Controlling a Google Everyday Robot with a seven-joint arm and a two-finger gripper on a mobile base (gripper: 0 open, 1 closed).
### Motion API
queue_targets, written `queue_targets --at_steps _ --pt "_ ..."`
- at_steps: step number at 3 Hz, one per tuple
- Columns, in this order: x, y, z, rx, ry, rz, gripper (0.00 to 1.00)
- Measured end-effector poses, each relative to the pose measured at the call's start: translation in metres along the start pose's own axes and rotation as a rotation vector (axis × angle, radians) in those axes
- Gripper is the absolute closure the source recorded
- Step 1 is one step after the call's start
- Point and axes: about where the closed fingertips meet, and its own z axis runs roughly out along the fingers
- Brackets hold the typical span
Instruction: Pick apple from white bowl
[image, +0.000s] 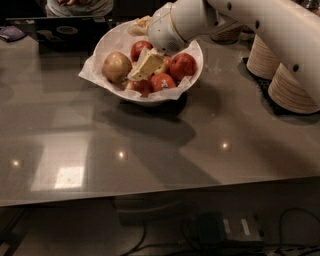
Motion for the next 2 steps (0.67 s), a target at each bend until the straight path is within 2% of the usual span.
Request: queue_targets --at_steps 2 --pt "0.002 -0.005 0.021 -0.018 -0.017 -0.049 0.33"
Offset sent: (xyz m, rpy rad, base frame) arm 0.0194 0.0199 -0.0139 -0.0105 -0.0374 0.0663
